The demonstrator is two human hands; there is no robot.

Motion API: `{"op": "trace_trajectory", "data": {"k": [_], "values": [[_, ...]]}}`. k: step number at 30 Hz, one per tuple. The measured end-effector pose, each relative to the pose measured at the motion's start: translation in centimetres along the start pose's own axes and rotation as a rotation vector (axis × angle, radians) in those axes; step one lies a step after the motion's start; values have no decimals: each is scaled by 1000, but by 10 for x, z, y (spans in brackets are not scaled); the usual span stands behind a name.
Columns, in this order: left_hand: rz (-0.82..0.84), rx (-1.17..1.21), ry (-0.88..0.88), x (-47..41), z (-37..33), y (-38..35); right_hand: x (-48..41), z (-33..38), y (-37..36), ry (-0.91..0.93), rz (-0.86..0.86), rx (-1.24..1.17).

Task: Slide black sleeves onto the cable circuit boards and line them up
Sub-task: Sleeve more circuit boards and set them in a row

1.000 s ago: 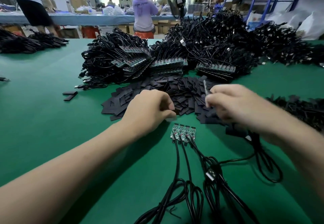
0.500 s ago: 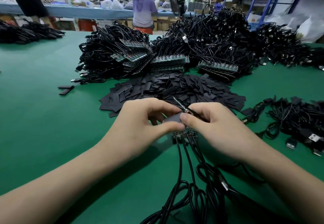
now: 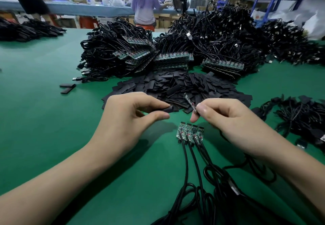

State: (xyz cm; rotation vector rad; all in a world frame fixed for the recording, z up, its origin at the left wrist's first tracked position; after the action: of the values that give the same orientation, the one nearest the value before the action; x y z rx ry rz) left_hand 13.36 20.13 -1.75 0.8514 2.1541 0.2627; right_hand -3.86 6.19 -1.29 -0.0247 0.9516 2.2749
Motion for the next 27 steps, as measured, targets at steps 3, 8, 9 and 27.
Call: {"op": "trace_trajectory", "data": {"k": [3,8,9,27], "values": [[21,11,6,0,1,-2,3,1,-4,47,44,112],[44,-30,-67,-3,1,1,4,4,-9,95,67,212],[54,-46,-90,-3,0,1,4,4,-9,88,71,208],[198,-199,-390,-2,-4,-1,5,3,-13,61,159,213]]}}
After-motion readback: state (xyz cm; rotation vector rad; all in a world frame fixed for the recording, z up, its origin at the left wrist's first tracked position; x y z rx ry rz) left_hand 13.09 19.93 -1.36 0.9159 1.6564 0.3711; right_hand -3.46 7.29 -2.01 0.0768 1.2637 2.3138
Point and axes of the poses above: each hand's wrist, its own x-axis away from the middle knuckle, its own y-axis out of the back of the hand, z = x × y, the point moved 4 cm from there along -x, towards the middle knuckle, and after that the axes turned 6 degrees about -z, right-handed, at the moved point
